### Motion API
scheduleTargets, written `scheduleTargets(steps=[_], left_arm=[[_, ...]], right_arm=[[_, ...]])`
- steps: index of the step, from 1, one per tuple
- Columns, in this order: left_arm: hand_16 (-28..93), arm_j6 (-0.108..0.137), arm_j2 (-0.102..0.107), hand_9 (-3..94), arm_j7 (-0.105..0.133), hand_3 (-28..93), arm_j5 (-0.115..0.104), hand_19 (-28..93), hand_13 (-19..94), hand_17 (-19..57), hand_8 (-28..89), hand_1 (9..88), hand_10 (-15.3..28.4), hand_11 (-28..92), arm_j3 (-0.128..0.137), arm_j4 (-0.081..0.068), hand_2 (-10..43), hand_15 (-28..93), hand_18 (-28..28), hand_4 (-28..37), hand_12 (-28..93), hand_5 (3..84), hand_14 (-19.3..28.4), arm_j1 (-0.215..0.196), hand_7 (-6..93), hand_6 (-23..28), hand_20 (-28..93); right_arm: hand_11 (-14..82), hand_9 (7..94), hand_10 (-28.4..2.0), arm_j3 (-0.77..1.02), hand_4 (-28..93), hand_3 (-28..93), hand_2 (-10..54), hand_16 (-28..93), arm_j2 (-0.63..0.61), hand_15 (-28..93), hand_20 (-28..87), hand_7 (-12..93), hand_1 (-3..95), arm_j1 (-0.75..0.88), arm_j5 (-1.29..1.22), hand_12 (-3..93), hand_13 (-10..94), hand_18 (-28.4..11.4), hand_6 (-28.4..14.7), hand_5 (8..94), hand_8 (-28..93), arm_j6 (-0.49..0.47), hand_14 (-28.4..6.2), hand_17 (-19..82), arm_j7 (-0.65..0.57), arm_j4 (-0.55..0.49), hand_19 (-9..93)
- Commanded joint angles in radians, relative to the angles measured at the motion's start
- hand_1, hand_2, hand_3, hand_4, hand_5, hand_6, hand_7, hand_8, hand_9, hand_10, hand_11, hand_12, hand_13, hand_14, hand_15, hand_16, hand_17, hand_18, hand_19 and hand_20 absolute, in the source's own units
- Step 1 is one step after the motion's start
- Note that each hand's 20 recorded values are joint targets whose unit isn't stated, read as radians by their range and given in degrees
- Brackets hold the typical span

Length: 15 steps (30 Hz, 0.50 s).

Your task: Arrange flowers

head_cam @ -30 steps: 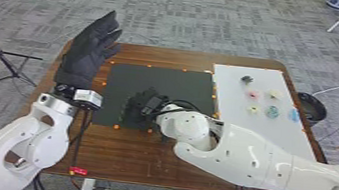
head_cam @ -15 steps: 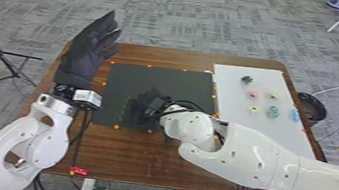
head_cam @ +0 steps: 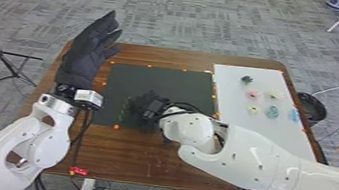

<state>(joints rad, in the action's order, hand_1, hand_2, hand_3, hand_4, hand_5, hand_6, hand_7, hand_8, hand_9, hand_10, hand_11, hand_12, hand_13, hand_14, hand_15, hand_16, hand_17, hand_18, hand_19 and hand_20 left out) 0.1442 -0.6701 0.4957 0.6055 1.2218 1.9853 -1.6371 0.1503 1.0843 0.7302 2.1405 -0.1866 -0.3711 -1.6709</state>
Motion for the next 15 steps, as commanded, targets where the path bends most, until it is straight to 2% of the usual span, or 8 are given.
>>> scheduleTargets(steps=[1, 15], left_arm=[[11, -0.015, -0.014, 16.5, 0.011, 67, 0.002, 31, 12, -13.9, -7, 24.9, 8.7, 12, -0.016, -0.008, -6.9, 13, 18.3, -27.1, 22, 24.1, 11.3, 0.028, 14.7, 1.2, 13], [11, -0.017, -0.017, 16.6, 0.012, 67, 0.002, 31, 12, -13.9, -7, 25.0, 8.7, 12, -0.009, -0.007, -6.9, 13, 18.3, -27.1, 22, 24.1, 11.3, 0.022, 14.7, 1.2, 13]], right_arm=[[61.7, 53.1, -14.2, 0.027, -15, 93, 0.3, 49, 0.045, 93, 50, 18, 29.3, 0.058, 0.035, 77.3, 57, -21.5, 3.1, 50.1, -12, -0.025, -15.2, 20, 0.035, -0.001, 71], [61.9, 53.2, -14.2, 0.014, -16, 93, 0.5, 49, 0.046, 93, 50, 18, 29.0, 0.042, 0.043, 76.9, 58, -21.5, 3.0, 50.3, -12, -0.012, -15.2, 20, -0.006, 0.032, 71]])
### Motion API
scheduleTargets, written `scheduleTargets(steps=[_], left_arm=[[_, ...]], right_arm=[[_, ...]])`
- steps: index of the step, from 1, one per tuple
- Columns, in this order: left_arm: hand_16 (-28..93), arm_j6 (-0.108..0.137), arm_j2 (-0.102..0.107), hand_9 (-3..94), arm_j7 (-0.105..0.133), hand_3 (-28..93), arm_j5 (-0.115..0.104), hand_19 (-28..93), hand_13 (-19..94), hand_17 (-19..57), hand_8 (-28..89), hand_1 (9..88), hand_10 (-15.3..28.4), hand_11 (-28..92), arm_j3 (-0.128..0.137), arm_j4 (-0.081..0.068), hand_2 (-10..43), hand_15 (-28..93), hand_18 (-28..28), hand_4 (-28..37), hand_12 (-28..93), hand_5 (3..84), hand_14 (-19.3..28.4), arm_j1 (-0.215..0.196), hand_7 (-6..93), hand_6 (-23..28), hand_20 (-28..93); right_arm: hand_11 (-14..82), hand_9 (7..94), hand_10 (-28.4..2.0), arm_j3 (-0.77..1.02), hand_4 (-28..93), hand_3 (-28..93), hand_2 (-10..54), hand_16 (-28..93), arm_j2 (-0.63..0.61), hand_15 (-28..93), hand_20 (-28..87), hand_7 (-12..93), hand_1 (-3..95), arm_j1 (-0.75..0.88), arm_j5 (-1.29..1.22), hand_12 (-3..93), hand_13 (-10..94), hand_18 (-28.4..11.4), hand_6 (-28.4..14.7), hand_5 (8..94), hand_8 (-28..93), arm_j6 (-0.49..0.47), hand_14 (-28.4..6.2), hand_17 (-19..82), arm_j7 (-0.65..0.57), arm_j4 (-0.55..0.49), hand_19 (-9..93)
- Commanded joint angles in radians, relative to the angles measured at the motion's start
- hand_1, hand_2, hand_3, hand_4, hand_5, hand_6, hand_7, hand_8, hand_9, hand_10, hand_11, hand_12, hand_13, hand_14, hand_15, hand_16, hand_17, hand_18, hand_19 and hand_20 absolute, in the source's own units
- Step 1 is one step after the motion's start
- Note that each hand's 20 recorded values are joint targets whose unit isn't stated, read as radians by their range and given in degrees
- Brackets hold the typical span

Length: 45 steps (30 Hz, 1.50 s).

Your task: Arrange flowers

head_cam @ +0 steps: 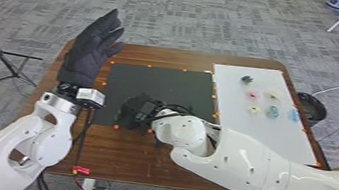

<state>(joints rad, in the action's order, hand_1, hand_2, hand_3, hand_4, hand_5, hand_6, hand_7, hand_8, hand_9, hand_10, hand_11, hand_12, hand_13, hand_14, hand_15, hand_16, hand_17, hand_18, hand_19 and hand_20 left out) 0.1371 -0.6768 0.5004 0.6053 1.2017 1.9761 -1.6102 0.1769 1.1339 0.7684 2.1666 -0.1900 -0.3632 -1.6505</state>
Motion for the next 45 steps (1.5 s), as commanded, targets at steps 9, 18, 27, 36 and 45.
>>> scheduleTargets(steps=[9, 18, 27, 36, 45], left_arm=[[11, -0.009, -0.012, 16.6, 0.007, 67, 0.003, 31, 12, -13.9, -7, 24.9, 8.8, 12, 0.015, 0.004, -7.0, 13, 18.3, -27.0, 22, 24.1, 11.3, -0.008, 14.8, 1.2, 13], [11, -0.008, -0.016, 16.6, 0.008, 67, 0.002, 31, 12, -13.9, -7, 25.0, 8.7, 12, 0.010, 0.002, -6.9, 13, 18.3, -27.1, 22, 24.1, 11.3, -0.003, 14.8, 1.3, 13], [11, -0.004, -0.018, 16.6, 0.011, 67, 0.002, 31, 12, -13.8, -7, 25.0, 8.8, 12, 0.000, -0.001, -6.9, 13, 18.3, -27.0, 22, 24.2, 11.3, 0.008, 14.6, 1.2, 13], [11, -0.012, -0.021, 16.6, 0.013, 67, 0.001, 31, 12, -13.8, -7, 24.9, 8.7, 12, -0.014, -0.008, -6.9, 13, 18.2, -27.0, 22, 24.1, 11.2, 0.025, 14.7, 1.2, 13], [11, -0.015, -0.025, 16.7, 0.014, 67, 0.001, 31, 12, -13.8, -7, 25.0, 8.8, 12, -0.012, -0.008, -6.9, 13, 18.3, -27.0, 22, 24.1, 11.3, 0.025, 14.6, 1.2, 13]], right_arm=[[62.0, 53.2, -14.2, -0.064, -16, 93, 0.6, 49, -0.021, 93, 50, 18, 28.8, -0.038, 0.012, 76.9, 58, -21.5, 2.9, 50.7, -12, -0.016, -15.1, 20, -0.043, 0.048, 71], [62.0, 53.2, -14.2, -0.052, -15, 93, 0.5, 49, -0.016, 93, 50, 17, 28.8, -0.047, -0.002, 76.8, 57, -21.5, 2.7, 50.6, -12, 0.001, -15.0, 20, -0.064, 0.076, 71], [61.9, 53.2, -14.2, -0.070, -16, 93, 0.5, 49, 0.004, 93, 50, 17, 28.9, -0.068, -0.005, 76.8, 57, -21.5, 2.6, 50.4, -12, 0.008, -15.0, 20, -0.071, 0.097, 71], [62.1, 53.3, -14.2, -0.073, -16, 93, 0.7, 49, 0.039, 93, 50, 17, 28.9, -0.079, -0.011, 76.5, 58, -21.5, 2.5, 50.3, -11, 0.026, -14.9, 20, -0.081, 0.123, 71], [62.2, 53.4, -14.2, -0.063, -16, 93, 0.7, 49, 0.038, 93, 50, 17, 28.7, -0.064, -0.024, 76.0, 58, -21.5, 2.6, 50.3, -11, 0.036, -14.9, 20, -0.067, 0.095, 71]])
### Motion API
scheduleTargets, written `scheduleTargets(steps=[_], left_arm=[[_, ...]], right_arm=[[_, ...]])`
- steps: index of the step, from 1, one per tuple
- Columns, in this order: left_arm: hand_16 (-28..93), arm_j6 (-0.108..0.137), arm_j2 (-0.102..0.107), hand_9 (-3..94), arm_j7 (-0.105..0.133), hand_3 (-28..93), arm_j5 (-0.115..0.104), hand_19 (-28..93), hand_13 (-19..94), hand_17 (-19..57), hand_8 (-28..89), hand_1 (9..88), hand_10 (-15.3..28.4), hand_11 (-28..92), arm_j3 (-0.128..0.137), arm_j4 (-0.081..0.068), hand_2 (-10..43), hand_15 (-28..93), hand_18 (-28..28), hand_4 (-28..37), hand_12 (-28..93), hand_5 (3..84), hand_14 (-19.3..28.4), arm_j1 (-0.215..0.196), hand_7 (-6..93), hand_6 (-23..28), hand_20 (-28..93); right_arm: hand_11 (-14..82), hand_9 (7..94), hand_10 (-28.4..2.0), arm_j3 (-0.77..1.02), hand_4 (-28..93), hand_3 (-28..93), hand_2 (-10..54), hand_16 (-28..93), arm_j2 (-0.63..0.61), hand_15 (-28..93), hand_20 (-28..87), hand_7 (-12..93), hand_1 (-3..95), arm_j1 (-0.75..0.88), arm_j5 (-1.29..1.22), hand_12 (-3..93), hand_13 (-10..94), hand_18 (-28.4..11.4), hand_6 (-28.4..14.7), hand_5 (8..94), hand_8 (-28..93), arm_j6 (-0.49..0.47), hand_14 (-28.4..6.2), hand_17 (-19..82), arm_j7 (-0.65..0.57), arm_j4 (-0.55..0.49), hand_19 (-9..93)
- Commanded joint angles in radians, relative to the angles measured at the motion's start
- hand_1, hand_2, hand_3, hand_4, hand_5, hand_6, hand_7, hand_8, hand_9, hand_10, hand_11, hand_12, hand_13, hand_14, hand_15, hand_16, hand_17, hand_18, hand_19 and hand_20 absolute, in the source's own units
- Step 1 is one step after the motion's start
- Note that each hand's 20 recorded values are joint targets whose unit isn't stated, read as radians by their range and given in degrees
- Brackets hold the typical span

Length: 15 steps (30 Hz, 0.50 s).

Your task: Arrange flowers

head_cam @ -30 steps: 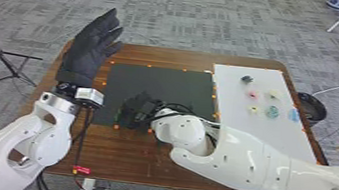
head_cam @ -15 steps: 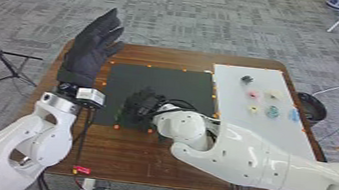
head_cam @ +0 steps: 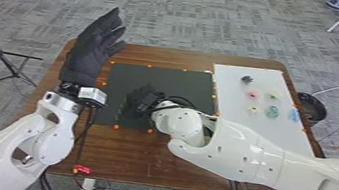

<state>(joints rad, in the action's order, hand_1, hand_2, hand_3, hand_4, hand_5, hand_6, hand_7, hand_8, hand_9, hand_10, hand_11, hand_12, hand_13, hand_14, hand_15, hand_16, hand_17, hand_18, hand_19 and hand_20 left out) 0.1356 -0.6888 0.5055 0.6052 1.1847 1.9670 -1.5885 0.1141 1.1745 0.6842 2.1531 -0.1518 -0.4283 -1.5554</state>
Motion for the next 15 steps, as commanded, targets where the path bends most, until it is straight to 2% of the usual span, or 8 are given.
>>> scheduleTargets(steps=[1, 5, 10, 15], left_arm=[[11, -0.010, -0.012, 16.7, 0.010, 67, 0.002, 31, 12, -13.8, -7, 25.0, 8.8, 12, 0.004, 0.003, -6.9, 13, 18.3, -27.0, 22, 24.1, 11.3, 0.002, 14.6, 1.2, 13], [11, -0.009, -0.013, 16.7, 0.009, 67, 0.001, 31, 12, -13.8, -7, 24.9, 8.9, 12, 0.005, 0.002, -6.9, 13, 18.3, -27.1, 22, 24.2, 11.3, 0.001, 14.6, 1.2, 13], [11, -0.011, -0.015, 16.7, 0.008, 67, 0.001, 31, 12, -13.8, -7, 24.9, 8.8, 12, -0.001, 0.000, -6.9, 13, 18.2, -27.1, 22, 24.2, 11.3, 0.007, 14.6, 1.2, 13], [11, -0.004, -0.016, 16.6, 0.008, 67, 0.002, 31, 12, -13.8, -7, 24.9, 8.8, 12, 0.007, 0.002, -6.9, 13, 18.3, -27.1, 22, 24.2, 11.3, -0.006, 14.5, 1.2, 13]], right_arm=[[62.3, 53.4, -14.2, 0.001, -16, 93, 0.7, 49, -0.006, 93, 50, 17, 28.7, 0.021, -0.020, 75.8, 58, -21.5, 2.6, 50.3, -11, 0.002, -14.9, 20, -0.002, -0.010, 71], [62.5, 53.4, -14.3, 0.006, -16, 93, 0.8, 49, -0.010, 93, 49, 17, 28.7, 0.028, -0.020, 75.6, 58, -21.4, 2.6, 50.3, -11, 0.034, -14.9, 20, 0.031, -0.016, 71], [62.6, 53.5, -14.3, 0.007, -17, 93, 1.4, 49, -0.007, 93, 49, 17, 28.3, 0.026, -0.014, 75.4, 58, -21.5, 2.6, 50.3, -11, 0.046, -14.9, 20, 0.012, -0.024, 71], [62.8, 53.7, -14.3, 0.031, -16, 93, 1.7, 48, -0.023, 93, 49, 17, 27.9, 0.035, -0.003, 75.2, 58, -21.5, 2.6, 50.1, -11, 0.051, -14.9, 20, -0.001, -0.026, 71]])
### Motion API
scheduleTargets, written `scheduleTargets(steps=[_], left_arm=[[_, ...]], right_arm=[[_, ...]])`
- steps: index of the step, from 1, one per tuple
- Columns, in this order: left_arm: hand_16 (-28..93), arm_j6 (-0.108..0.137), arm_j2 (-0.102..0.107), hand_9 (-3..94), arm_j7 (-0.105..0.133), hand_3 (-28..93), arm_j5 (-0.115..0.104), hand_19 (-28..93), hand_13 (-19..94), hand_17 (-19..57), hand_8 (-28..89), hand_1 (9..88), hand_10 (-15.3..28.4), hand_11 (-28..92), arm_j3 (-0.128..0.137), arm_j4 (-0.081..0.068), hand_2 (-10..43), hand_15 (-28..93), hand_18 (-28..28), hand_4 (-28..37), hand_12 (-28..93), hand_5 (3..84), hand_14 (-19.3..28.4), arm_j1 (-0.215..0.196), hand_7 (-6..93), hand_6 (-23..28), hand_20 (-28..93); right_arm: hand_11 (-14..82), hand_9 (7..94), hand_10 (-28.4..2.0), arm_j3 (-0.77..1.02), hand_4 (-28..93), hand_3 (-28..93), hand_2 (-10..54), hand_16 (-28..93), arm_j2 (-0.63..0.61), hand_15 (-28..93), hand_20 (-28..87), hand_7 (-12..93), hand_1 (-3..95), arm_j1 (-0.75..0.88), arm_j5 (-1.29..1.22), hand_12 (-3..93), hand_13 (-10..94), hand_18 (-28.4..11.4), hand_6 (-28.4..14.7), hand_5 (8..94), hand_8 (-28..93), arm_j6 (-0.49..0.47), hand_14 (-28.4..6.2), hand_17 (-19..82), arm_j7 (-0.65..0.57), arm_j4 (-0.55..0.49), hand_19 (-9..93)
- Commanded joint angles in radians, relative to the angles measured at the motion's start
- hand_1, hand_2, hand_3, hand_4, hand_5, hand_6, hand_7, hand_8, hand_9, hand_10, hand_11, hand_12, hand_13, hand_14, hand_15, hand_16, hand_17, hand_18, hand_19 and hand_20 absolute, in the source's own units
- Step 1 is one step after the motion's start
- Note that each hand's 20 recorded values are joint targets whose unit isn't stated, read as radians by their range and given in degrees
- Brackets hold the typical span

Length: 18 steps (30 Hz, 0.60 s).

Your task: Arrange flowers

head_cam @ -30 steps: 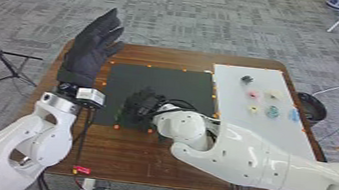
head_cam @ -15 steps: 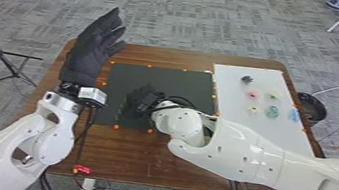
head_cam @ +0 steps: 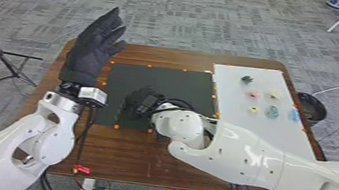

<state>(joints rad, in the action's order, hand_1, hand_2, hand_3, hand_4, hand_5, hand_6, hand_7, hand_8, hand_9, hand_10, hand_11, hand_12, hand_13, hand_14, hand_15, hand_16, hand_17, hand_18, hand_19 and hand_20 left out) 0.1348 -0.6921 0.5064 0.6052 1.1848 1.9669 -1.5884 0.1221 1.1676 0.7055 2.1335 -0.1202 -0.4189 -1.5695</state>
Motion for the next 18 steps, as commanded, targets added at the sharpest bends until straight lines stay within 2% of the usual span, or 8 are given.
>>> scheduleTargets(steps=[1, 4, 7, 9, 13, 15, 18], left_arm=[[11, -0.002, -0.014, 16.6, 0.004, 67, 0.002, 31, 12, -13.9, -7, 24.9, 8.8, 12, 0.012, 0.002, -6.9, 13, 18.3, -27.1, 22, 24.2, 11.3, -0.012, 14.6, 1.2, 13], [11, 0.006, -0.012, 16.7, 0.005, 67, -0.007, 31, 12, -13.8, -7, 24.9, 8.8, 12, 0.023, 0.006, -6.8, 13, 18.3, -27.0, 22, 24.1, 11.3, -0.031, 14.6, 1.2, 13], [11, 0.011, -0.012, 16.7, 0.001, 67, -0.004, 31, 12, -13.8, -7, 25.0, 8.8, 12, 0.035, 0.012, -6.8, 13, 18.3, -27.1, 22, 24.2, 11.3, -0.050, 14.6, 1.2, 13], [11, 0.012, -0.014, 16.7, -0.005, 67, 0.001, 31, 12, -13.8, -7, 25.0, 8.8, 12, 0.045, 0.015, -6.8, 13, 18.3, -27.1, 22, 24.2, 11.4, -0.062, 14.5, 1.2, 13], [11, 0.021, -0.020, 16.7, -0.008, 67, 0.001, 31, 12, -13.8, -7, 25.0, 8.8, 12, 0.063, 0.020, -6.8, 13, 18.3, -27.0, 22, 24.2, 11.3, -0.097, 14.6, 1.2, 13], [11, 0.026, -0.022, 16.7, -0.009, 67, 0.003, 31, 12, -13.9, -7, 25.0, 8.8, 12, 0.078, 0.027, -6.8, 13, 18.3, -26.9, 22, 24.2, 11.3, -0.122, 14.6, 1.2, 13], [11, 0.030, -0.028, 16.7, -0.018, 67, 0.002, 31, 12, -13.9, -7, 25.1, 8.8, 12, 0.109, 0.040, -6.8, 13, 18.3, -27.0, 23, 24.2, 11.3, -0.176, 14.7, 1.2, 13]], right_arm=[[62.7, 53.7, -14.3, 0.044, -17, 93, 1.7, 48, -0.026, 93, 50, 17, 28.0, 0.023, 0.019, 75.2, 58, -21.5, 2.6, 50.0, -11, 0.017, -14.9, 20, -0.006, -0.017, 71], [63.1, 53.3, -14.6, 0.099, -18, 93, 2.2, 48, -0.068, 93, 50, 17, 27.2, 0.025, 0.001, 74.3, 58, -21.5, 2.6, 48.7, -11, 0.006, -15.0, 20, -0.013, -0.062, 71], [64.5, 52.9, -14.9, 0.173, -18, 93, 3.1, 48, -0.136, 93, 49, 17, 26.0, 0.029, 0.006, 72.1, 57, -21.5, 2.6, 48.1, -11, 0.005, -14.9, 20, -0.008, -0.127, 71], [65.1, 52.7, -15.0, 0.227, -18, 92, 3.4, 48, -0.201, 93, 49, 17, 25.3, 0.033, -0.006, 71.6, 57, -21.5, 2.6, 48.0, -11, 0.033, -14.9, 20, -0.011, -0.175, 71], [70.8, 51.7, -15.5, 0.263, -20, 89, 1.8, 47, -0.399, 93, 49, 17, 24.8, 0.018, -0.026, 60.9, 57, -21.4, 1.0, 49.1, -11, 0.136, -14.8, 20, -0.060, -0.272, 71], [66.8, 50.8, -15.6, 0.306, -22, 87, -1.3, 45, -0.499, 93, 49, 17, 25.1, 0.055, -0.014, 56.0, 57, -21.4, 0.1, 50.1, -11, 0.167, -14.2, 20, -0.089, -0.311, 71], [54.8, 50.1, -15.1, 0.458, -26, 84, -6.6, 41, -0.629, 92, 48, 17, 26.3, 0.185, -0.033, 42.8, 56, -21.0, -1.3, 50.0, -10, 0.107, -13.1, 20, -0.109, -0.371, 71]])
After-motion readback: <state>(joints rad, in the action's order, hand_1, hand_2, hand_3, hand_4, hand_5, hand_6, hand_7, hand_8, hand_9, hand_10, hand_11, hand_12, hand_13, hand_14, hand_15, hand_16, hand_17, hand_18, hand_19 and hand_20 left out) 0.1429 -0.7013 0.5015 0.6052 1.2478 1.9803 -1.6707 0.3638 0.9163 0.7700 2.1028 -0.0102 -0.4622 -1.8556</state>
